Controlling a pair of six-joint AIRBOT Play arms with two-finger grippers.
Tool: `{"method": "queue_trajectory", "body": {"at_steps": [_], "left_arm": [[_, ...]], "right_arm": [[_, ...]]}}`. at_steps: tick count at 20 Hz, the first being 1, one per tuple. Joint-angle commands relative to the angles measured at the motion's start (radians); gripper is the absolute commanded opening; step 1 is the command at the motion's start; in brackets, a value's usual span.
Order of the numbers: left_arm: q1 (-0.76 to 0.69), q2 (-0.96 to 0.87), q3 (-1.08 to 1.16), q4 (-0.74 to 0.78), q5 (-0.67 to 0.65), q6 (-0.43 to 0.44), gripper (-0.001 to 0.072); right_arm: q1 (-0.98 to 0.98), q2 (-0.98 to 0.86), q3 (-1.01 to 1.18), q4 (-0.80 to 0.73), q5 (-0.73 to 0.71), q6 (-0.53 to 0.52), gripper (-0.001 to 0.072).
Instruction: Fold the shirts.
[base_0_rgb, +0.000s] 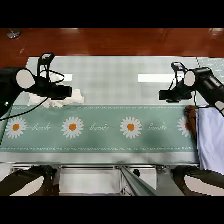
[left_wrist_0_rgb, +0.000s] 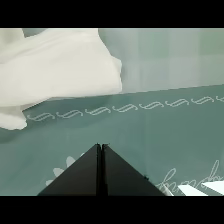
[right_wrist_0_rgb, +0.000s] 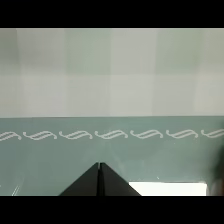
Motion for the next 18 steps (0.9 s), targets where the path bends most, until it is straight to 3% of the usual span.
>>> {"method": "queue_trajectory", "body": {"at_steps": [1, 13, 16, 18], "left_arm": [[0.000, 0.000, 0.000, 0.000, 0.000, 0.000, 0.0036], [0.000, 0.000, 0.000, -0.001, 0.005, -0.001, 0.0036], [0.001, -0.005, 0.000, 0.000, 0.115, 0.000, 0.0036], [0.001, -0.017, -0.001, 0.026, 0.266, 0.000, 0.0059]], "right_arm": [[0.000, 0.000, 0.000, 0.000, 0.000, 0.000, 0.0030], [0.000, 0.000, 0.000, 0.000, 0.000, 0.000, 0.0030], [0.000, 0.000, 0.000, 0.001, -0.004, 0.001, 0.0031], [0.000, 0.000, 0.000, -0.002, -0.021, 0.000, 0.0031]]}}
